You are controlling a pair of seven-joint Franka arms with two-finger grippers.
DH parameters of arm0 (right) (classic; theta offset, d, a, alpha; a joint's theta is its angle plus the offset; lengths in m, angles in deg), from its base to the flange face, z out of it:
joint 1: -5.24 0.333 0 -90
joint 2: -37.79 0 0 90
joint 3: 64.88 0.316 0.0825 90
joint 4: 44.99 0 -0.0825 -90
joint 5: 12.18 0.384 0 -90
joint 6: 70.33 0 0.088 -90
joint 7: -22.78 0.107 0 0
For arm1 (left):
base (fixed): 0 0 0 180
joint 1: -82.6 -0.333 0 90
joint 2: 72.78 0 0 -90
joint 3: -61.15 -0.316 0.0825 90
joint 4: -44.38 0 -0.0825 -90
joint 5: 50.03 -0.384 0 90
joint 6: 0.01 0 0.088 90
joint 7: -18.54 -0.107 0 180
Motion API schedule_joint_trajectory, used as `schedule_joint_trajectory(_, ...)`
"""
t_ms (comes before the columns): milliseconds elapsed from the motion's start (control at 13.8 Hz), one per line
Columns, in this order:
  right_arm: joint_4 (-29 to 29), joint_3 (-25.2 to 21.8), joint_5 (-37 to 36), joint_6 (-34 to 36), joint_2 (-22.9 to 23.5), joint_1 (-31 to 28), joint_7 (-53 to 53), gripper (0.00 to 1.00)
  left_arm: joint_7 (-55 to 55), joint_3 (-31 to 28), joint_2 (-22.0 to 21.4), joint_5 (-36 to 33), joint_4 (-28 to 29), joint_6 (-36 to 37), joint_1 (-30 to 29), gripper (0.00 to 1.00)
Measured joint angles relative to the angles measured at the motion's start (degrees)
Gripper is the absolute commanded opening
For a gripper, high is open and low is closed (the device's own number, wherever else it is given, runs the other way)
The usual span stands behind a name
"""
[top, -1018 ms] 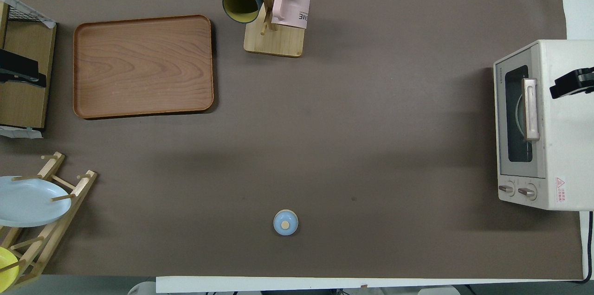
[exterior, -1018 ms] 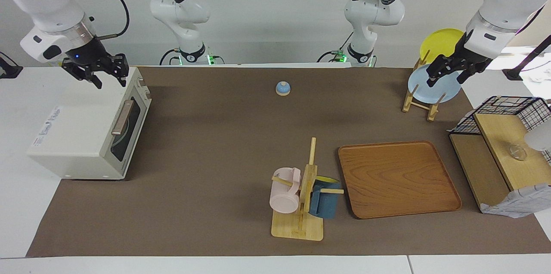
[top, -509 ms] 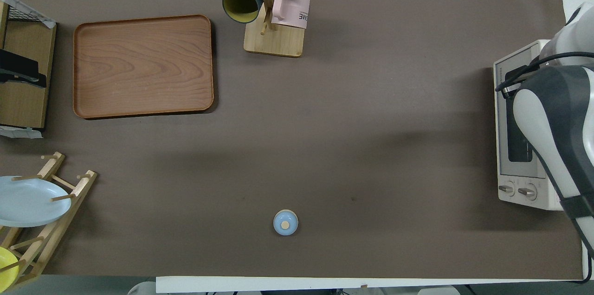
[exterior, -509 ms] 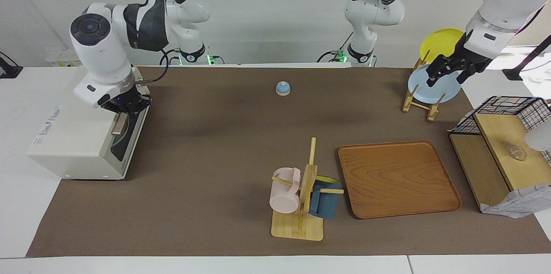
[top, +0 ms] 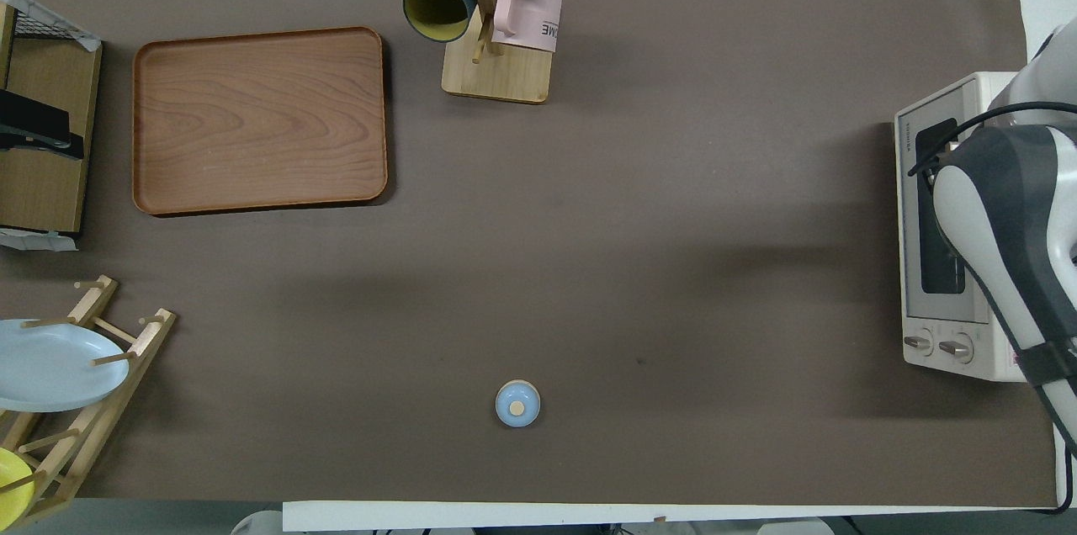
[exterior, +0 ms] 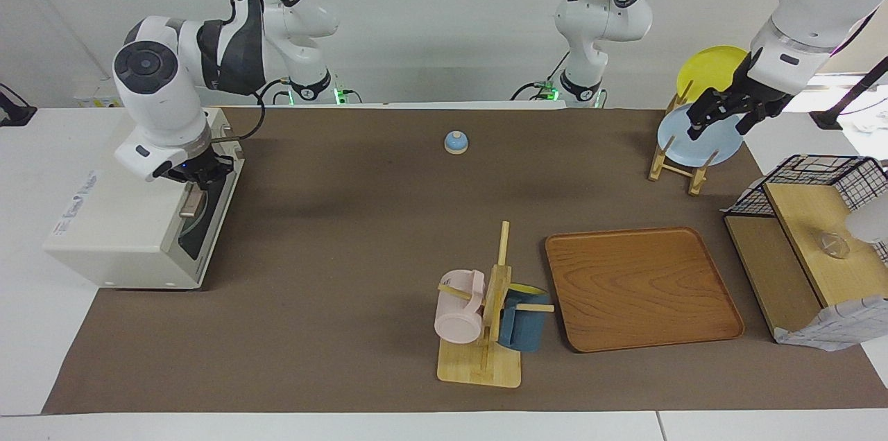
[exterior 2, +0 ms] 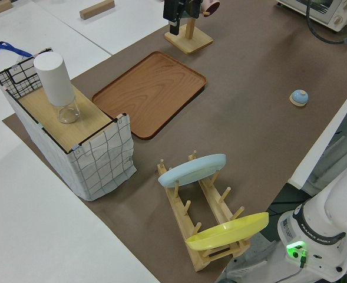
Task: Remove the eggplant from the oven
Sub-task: 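Reach the right gripper to the toaster oven door handle, then pull the oven door down and open with the right gripper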
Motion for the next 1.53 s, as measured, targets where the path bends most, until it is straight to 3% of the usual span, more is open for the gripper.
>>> schedule_joint_trajectory(364,-3.0,0.2,0.7,-2.8,-1.6,-0.5,0.5,0.00,0.0,0.0,0.0,0.0,0.0,0.0,0.0,1.00)
schedule_joint_trajectory(509,-4.6,0.4,4.0,-5.3,-1.4,2.7,5.3,0.00,0.0,0.0,0.0,0.0,0.0,0.0,0.0,1.00)
schedule_joint_trajectory(727,-7.6,0.7,5.7,-17.3,5.2,10.6,17.4,0.00,0.0,0.0,0.0,0.0,0.0,0.0,0.0,1.00)
schedule_joint_trajectory(945,-7.7,0.6,9.0,-24.6,12.7,11.9,20.9,0.01,0.0,0.0,0.0,0.0,0.0,0.0,0.0,1.00)
schedule_joint_trajectory(1018,-7.2,0.5,11.1,-24.9,13.7,11.9,21.0,0.16,0.0,0.0,0.0,0.0,0.0,0.0,0.0,1.00)
schedule_joint_trajectory(1091,-6.3,0.5,13.7,-24.5,13.8,12.5,22.0,0.43,0.0,0.0,0.0,0.0,0.0,0.0,0.0,1.00)
schedule_joint_trajectory(1164,-4.7,0.6,15.6,-23.4,13.5,13.7,24.2,0.61,0.0,0.0,0.0,0.0,0.0,0.0,0.0,1.00)
schedule_joint_trajectory(1309,-2.0,0.7,16.5,-20.8,11.5,15.5,28.4,0.73,0.0,0.0,0.0,0.0,0.0,0.0,0.0,1.00)
schedule_joint_trajectory(1527,-1.6,0.2,16.5,-14.0,7.2,13.1,28.7,0.72,0.0,0.0,0.0,0.0,0.0,0.0,0.0,1.00)
